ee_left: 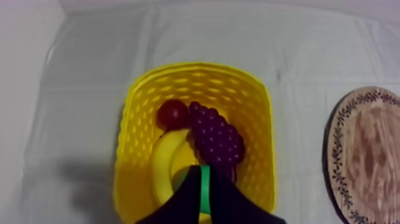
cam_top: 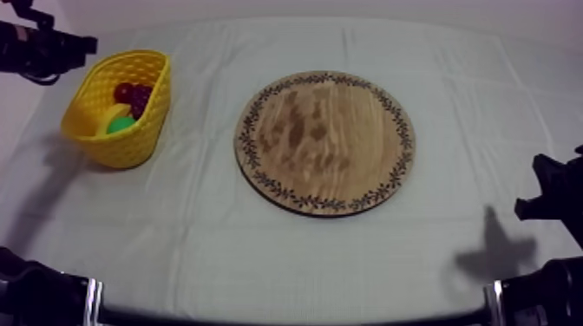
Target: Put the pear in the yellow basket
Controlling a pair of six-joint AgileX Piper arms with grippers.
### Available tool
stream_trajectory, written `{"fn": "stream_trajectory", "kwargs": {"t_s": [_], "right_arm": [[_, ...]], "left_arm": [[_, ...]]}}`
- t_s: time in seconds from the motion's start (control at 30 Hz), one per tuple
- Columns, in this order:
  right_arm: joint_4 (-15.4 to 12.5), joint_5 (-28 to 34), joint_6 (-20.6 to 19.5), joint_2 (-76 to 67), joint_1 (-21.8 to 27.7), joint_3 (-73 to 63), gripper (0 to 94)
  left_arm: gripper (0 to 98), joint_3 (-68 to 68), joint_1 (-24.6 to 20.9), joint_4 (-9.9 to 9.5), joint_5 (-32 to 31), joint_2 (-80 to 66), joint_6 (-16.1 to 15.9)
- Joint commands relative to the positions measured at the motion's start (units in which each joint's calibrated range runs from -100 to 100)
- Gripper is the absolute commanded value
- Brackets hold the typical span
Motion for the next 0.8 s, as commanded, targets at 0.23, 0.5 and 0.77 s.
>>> {"fn": "stream_trajectory", "kwargs": {"t_s": [0.23,0.5,0.77], "right_arm": [[0.02,0.02,0.02,-0.05,0.03,0.00,0.3],[0.02,0.02,0.02,-0.05,0.03,0.00,0.3],[0.02,0.02,0.03,-0.05,0.03,0.00,0.3]], "left_arm": [[0.0,12.17,-0.79,0.70,-6.27,-17.85,1.11],[0.0,25.70,-1.95,0.95,-10.61,-33.92,1.43],[0.0,37.61,-2.96,1.00,-13.82,-49.06,0.59]]}}
